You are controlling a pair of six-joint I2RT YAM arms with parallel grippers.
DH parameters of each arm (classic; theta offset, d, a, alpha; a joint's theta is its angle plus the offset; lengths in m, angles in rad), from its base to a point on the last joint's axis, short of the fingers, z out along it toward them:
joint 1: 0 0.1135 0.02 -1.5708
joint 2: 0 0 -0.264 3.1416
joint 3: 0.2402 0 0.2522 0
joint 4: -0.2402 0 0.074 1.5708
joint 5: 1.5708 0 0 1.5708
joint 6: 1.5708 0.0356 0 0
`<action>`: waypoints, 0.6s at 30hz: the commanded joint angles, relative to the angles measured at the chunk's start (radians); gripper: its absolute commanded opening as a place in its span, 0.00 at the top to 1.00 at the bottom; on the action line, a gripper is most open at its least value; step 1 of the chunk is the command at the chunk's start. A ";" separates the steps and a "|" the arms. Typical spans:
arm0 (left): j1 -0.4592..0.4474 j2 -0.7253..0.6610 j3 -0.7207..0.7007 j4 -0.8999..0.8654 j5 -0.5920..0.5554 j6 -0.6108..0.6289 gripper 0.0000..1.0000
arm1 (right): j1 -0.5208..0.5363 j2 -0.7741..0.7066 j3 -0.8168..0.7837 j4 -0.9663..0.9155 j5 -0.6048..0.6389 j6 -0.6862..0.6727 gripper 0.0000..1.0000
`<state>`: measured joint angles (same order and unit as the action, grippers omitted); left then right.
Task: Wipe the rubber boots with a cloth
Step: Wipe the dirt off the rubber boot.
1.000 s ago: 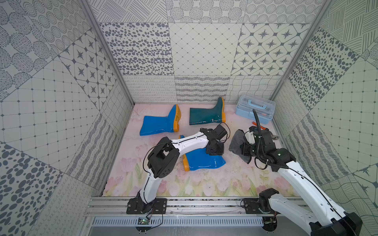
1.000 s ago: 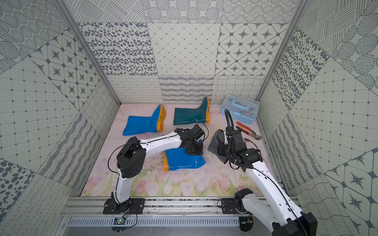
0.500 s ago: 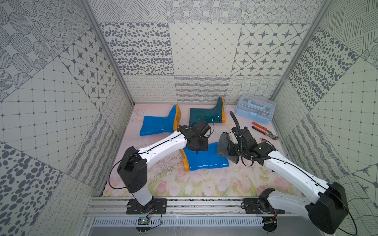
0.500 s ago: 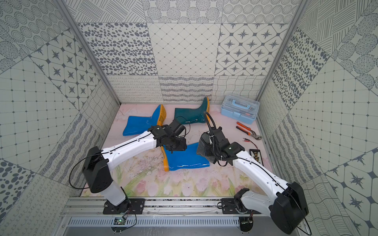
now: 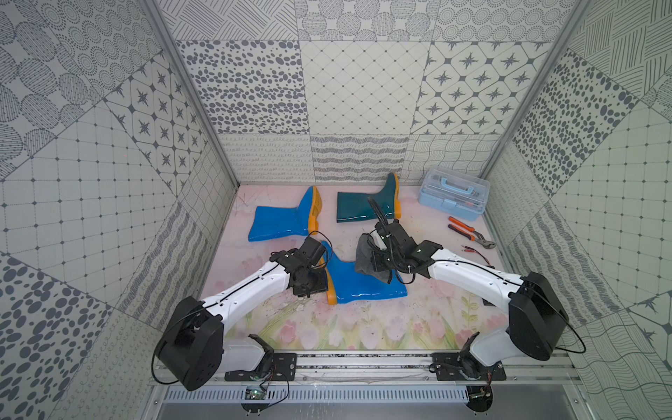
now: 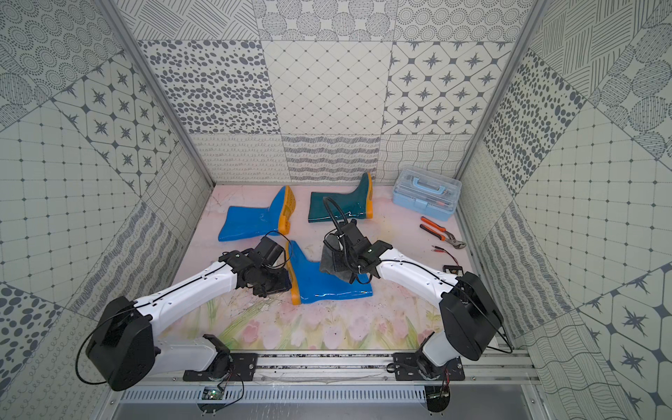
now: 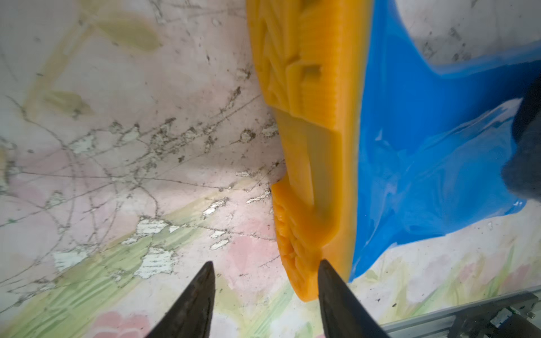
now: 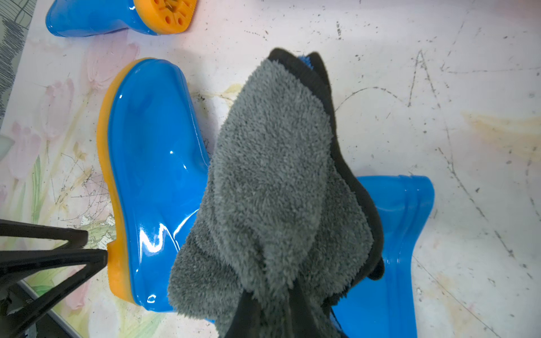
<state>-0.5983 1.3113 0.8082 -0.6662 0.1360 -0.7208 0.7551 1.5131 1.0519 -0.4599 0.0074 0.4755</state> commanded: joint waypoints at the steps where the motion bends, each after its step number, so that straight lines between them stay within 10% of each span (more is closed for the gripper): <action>1: 0.018 0.016 -0.056 0.186 0.155 0.042 0.47 | 0.013 -0.035 -0.021 0.032 0.014 0.027 1.00; 18: 0.030 0.058 -0.081 0.270 0.219 0.045 0.56 | 0.116 -0.064 -0.014 0.012 0.050 0.114 1.00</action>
<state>-0.5743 1.3277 0.7574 -0.4908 0.2981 -0.6773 0.8421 1.4139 1.0115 -0.5014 0.0624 0.5446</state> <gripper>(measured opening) 0.458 0.113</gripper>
